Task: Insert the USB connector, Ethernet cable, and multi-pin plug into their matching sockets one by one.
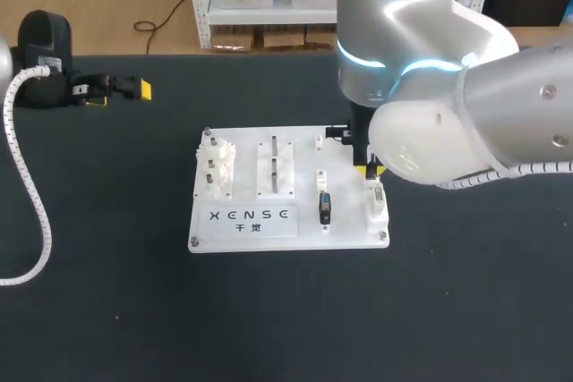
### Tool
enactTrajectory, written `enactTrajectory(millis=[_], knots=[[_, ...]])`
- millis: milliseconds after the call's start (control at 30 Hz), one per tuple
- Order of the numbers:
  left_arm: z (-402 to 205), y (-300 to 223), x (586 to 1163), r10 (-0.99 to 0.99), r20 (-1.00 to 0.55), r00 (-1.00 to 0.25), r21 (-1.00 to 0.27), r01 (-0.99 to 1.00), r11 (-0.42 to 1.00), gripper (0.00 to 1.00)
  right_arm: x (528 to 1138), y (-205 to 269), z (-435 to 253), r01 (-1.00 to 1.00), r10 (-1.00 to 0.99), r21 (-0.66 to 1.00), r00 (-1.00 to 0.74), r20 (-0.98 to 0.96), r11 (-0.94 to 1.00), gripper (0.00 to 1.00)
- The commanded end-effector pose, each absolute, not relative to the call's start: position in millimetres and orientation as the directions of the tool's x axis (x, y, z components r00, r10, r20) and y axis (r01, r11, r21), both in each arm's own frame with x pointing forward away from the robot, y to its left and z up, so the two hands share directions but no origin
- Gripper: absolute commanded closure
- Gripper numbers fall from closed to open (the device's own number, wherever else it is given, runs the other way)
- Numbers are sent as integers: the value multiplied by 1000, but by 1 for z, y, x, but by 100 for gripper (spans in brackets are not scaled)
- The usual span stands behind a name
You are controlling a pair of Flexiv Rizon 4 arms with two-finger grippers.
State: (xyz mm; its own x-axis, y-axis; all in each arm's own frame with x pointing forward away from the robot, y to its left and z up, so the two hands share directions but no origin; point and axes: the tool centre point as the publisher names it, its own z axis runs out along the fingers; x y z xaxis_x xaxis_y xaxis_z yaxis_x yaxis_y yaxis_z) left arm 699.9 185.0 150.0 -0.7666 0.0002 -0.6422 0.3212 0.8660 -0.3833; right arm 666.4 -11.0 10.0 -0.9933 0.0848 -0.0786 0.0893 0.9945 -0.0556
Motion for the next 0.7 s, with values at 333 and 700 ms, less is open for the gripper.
enactTrajectory(millis=[333,700], knots=[[150,185,700,0,-642,-767,-383,321,866,0,669,-14,-6,123,119,-65,-991,-63,990,100],[150,185,700,0,-642,-767,-383,321,866,0,673,-14,10,129,121,-73,-988,-101,989,22]])
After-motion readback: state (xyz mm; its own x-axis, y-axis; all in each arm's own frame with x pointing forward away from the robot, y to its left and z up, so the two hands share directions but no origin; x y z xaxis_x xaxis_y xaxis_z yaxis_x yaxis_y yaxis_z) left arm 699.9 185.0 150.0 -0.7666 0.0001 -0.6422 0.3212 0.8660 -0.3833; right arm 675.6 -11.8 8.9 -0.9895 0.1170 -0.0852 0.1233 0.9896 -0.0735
